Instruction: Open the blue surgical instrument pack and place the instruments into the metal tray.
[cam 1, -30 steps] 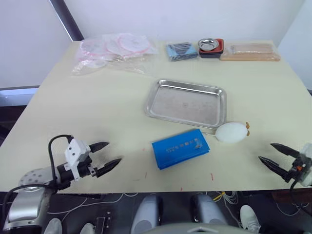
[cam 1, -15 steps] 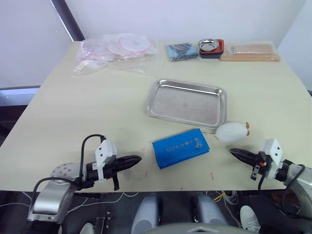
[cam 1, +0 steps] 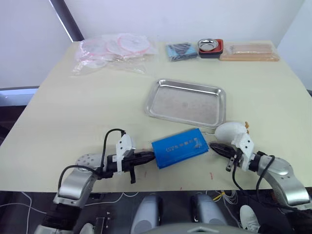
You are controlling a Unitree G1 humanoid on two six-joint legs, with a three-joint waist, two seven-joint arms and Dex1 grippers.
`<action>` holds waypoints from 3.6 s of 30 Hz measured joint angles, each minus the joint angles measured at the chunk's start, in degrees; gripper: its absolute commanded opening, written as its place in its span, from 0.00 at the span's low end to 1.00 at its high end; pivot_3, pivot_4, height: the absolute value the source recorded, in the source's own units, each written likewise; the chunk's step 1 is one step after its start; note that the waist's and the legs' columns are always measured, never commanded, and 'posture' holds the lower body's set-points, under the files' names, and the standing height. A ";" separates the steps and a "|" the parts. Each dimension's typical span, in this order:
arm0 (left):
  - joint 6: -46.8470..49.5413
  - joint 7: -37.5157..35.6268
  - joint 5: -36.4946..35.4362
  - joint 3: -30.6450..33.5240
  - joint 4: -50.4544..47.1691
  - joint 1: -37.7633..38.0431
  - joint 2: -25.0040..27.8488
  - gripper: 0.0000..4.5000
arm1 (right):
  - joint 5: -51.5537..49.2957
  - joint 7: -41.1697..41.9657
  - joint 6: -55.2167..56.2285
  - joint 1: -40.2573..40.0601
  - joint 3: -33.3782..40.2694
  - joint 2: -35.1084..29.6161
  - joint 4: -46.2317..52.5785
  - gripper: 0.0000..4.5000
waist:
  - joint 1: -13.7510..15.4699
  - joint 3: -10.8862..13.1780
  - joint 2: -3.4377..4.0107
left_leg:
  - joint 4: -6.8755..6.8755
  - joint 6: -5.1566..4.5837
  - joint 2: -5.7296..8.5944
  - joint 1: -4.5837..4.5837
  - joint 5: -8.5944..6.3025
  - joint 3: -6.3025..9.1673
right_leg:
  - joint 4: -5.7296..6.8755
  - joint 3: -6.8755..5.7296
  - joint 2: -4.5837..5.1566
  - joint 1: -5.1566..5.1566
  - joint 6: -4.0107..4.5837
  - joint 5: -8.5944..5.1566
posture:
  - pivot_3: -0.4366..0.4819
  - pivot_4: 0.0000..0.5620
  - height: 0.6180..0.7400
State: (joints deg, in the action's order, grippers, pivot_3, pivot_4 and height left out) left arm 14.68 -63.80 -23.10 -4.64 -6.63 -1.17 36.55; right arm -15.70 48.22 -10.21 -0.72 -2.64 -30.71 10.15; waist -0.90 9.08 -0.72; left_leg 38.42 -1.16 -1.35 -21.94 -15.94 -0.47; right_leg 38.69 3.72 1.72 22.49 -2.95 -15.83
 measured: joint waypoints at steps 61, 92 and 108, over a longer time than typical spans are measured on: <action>-1.00 -16.21 -9.02 8.22 -8.72 -10.76 11.76 0.94 | 2.55 17.74 31.52 -0.25 -0.28 -4.44 -3.80 1.00 | -0.05 0.35 -0.39 | 0.06 0.00 0.03 -0.02 0.01 0.08 | 0.05 -0.07 -0.02 0.01 0.01 -0.03 | 0.48 0.27 1.00; -2.67 -22.20 -10.79 7.42 -6.08 -10.08 12.72 1.00 | 10.83 10.81 49.89 6.98 -8.15 -2.94 -21.54 0.01 | -0.06 0.44 -0.46 | 0.10 0.00 0.00 -0.01 0.01 0.05 | 0.16 -0.01 -0.01 0.05 0.03 -0.02 | 0.48 0.27 1.00; -5.14 -20.86 -10.53 7.61 -4.12 -9.93 11.28 1.00 | -13.67 18.87 7.26 9.23 -8.20 -12.08 2.15 0.01 | 0.03 0.47 -0.49 | 0.09 0.00 0.00 -0.07 0.01 0.18 | 0.15 -0.15 0.02 0.06 0.03 -0.02 | 0.48 0.27 1.00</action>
State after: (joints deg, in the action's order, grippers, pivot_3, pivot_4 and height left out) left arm 9.55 -84.66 -33.63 2.96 -10.75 -11.10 47.82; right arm -29.37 67.09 -2.95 8.50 -10.84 -42.80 12.30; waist -0.86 9.55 -1.21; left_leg 38.51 -1.17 -1.36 -22.01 -15.93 -0.29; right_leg 38.84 3.58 1.74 22.55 -2.91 -15.85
